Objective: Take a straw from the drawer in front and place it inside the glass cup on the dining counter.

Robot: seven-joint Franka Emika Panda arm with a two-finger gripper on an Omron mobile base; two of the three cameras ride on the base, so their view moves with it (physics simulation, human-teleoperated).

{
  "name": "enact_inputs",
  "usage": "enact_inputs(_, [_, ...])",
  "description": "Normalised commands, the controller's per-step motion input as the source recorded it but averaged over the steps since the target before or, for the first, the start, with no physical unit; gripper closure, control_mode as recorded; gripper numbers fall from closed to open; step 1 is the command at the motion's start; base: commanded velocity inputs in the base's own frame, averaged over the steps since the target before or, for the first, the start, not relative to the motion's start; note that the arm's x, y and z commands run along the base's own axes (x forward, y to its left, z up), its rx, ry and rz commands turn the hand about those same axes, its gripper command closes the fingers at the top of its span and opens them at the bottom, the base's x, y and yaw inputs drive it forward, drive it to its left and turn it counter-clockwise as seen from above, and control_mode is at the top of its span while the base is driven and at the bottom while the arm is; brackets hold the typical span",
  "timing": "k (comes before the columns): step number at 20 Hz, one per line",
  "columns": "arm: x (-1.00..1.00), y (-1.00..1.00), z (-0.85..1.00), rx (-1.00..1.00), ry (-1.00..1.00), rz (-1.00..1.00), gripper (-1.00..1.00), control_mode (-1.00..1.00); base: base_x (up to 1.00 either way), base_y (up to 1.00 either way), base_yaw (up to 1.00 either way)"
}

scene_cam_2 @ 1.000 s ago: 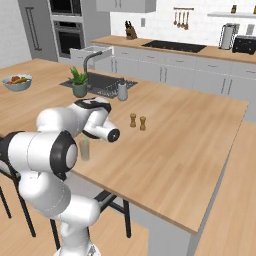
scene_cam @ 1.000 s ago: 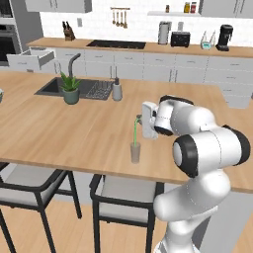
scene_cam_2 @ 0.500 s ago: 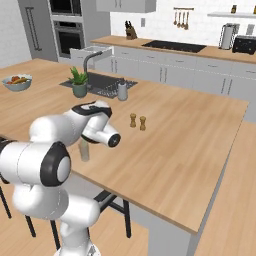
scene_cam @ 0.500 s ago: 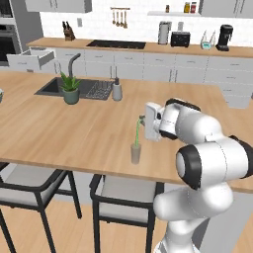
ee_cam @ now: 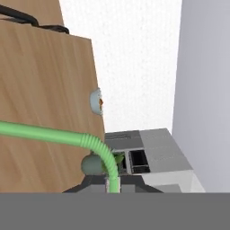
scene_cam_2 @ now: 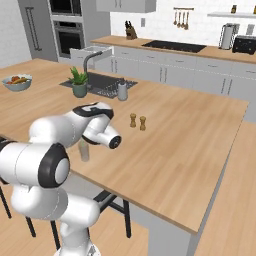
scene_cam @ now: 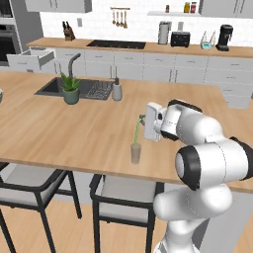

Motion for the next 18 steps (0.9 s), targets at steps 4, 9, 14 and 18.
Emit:
enact_inputs(4, [0.0, 0.0, -0.36, 0.0, -0.17, 0.07, 1.0, -1.0, 0.0, 0.0, 0.0])
enact_inputs(9, [0.0, -0.02, -0.49, -0.03, -0.19, 0.09, 1.0, -1.0, 0.0, 0.0, 0.0])
enact_inputs(14, [0.0, -0.02, -0.52, -0.08, -0.14, 0.08, 1.0, -1.0, 0.0, 0.0, 0.0])
enact_inputs(18, [-0.01, -0.01, -0.38, -0.06, -0.11, 0.06, 1.0, -1.0, 0.0, 0.0, 0.0])
